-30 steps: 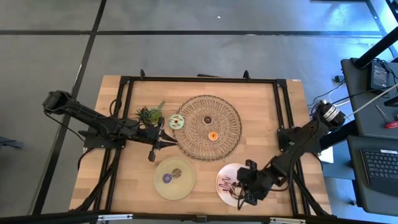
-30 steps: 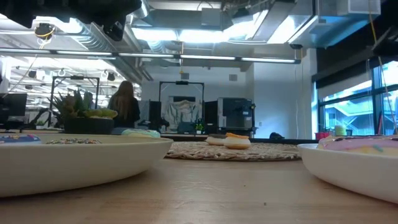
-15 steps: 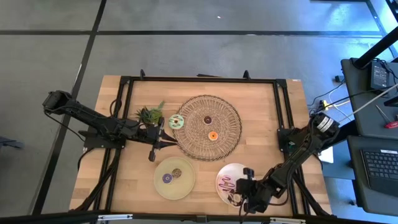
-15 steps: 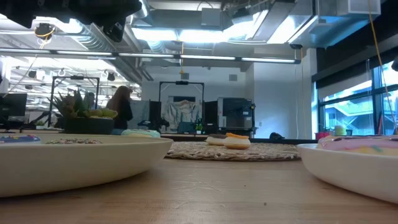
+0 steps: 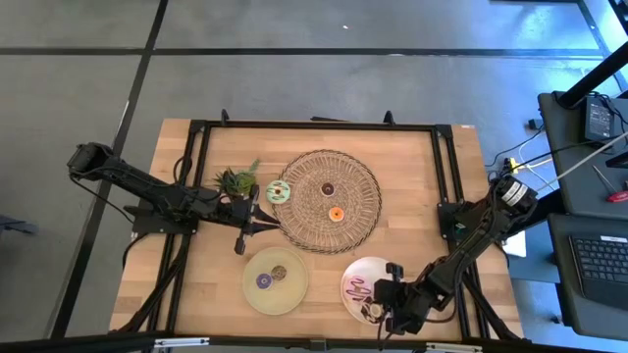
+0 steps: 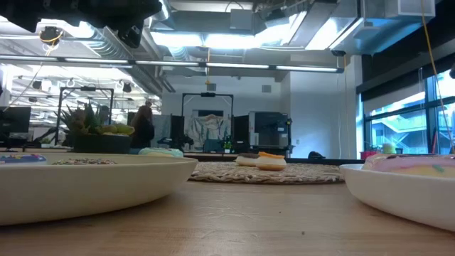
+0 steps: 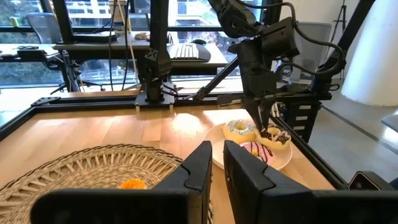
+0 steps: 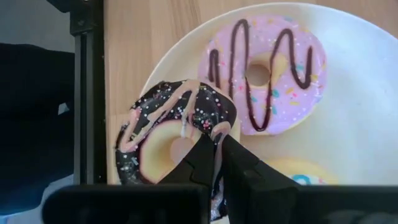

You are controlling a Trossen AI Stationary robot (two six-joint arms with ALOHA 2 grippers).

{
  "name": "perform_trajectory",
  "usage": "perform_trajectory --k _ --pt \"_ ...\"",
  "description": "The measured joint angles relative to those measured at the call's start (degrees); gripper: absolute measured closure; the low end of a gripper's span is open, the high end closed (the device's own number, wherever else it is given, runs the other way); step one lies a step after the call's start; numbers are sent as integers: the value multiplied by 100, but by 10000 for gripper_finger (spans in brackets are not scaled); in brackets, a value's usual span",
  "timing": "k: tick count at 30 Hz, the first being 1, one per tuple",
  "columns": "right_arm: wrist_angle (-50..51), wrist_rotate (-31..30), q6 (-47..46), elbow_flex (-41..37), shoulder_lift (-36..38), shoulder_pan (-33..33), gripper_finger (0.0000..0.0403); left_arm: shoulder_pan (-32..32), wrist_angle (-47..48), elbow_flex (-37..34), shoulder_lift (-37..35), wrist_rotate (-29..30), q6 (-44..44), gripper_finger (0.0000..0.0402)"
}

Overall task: Pick & Place donuts
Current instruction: Put the big black donut on the white plate

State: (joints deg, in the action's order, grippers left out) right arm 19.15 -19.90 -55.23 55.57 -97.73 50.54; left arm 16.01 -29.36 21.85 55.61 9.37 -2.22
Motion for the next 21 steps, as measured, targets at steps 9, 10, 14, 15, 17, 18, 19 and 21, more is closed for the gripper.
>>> perform_trajectory --k 9,10,14,15,17,18,19,21 --pt "-59 367 -168 0 0 0 373 0 1 0 0 0 0 363" --pt "-79 447 -163 0 0 2 369 0 1 0 0 0 -1 364" --pt "-109 599 -144 0 0 2 345 0 0 0 0 0 -1 366" --pt "-107 600 -139 0 0 2 338 0 1 0 0 0 -1 365" --pt "-80 527 -126 2 0 2 324 0 0 0 0 0 -2 362" --pt "-53 459 -123 2 0 2 316 0 1 2 0 0 -2 361" --pt "-24 407 -122 2 0 2 309 2 2 0 0 0 -2 360" --pt "12 363 -95 2 0 2 295 0 0 2 0 0 -2 359"
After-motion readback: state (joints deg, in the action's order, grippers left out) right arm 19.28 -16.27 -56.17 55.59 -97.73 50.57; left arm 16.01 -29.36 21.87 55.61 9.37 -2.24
